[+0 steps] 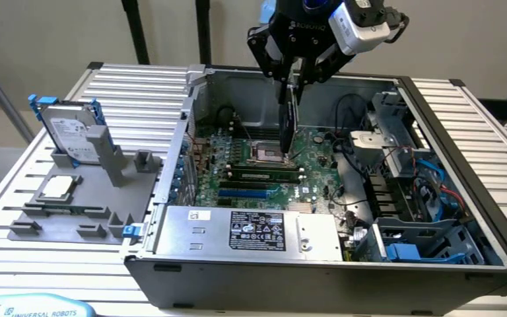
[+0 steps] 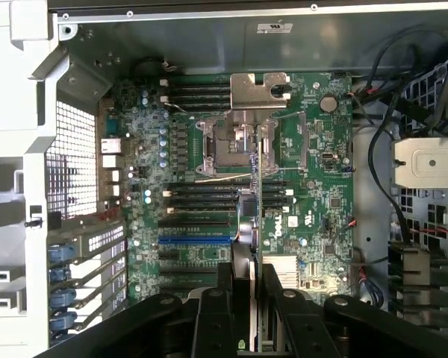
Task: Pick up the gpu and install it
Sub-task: 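Insert the gpu into the slot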
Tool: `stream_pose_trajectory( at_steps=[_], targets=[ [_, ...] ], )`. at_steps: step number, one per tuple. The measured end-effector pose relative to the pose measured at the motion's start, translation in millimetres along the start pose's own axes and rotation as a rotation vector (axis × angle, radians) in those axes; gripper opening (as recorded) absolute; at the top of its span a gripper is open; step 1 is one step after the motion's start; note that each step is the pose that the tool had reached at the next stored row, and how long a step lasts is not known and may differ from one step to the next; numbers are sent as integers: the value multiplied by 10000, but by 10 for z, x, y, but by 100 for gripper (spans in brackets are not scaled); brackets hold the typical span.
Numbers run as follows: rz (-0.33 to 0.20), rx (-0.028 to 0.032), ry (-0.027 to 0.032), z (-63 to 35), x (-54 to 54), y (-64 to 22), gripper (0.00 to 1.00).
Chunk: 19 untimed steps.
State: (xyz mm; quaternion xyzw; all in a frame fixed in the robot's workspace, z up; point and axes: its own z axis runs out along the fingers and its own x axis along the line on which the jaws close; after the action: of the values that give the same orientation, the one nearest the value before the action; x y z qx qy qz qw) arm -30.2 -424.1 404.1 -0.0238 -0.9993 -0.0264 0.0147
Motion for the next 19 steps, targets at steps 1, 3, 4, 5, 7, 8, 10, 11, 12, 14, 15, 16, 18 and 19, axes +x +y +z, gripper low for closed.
stream_pose_trajectory(
  at_steps=[1, 3, 4, 5, 7, 8, 10, 11, 12, 14, 15, 16, 18, 19],
  targets=[
    [0, -1, 0, 0, 0, 0, 26],
    [0, 0, 0, 0, 0, 0, 26],
    [0, -1, 0, 0, 0, 0, 26],
    [0, 0, 0, 0, 0, 0, 26],
    [-1, 0, 0, 0, 0, 0, 26],
    [-23, 8, 1, 2, 0, 4, 26],
    [-357, 18, 16, 6, 0, 4, 26],
    [-536, 25, 26, 9, 0, 4, 26],
    [-726, 31, 36, 13, 0, 3, 26],
    [-1086, 42, 55, 22, -1, 3, 26],
    [-1265, 46, 64, 28, 0, 3, 26],
    [-1445, 50, 73, 34, -1, 2, 26],
    [-1809, 51, 90, 49, -1, 2, 26],
    [-1990, 52, 98, 57, -2, 1, 26]
  ],
)
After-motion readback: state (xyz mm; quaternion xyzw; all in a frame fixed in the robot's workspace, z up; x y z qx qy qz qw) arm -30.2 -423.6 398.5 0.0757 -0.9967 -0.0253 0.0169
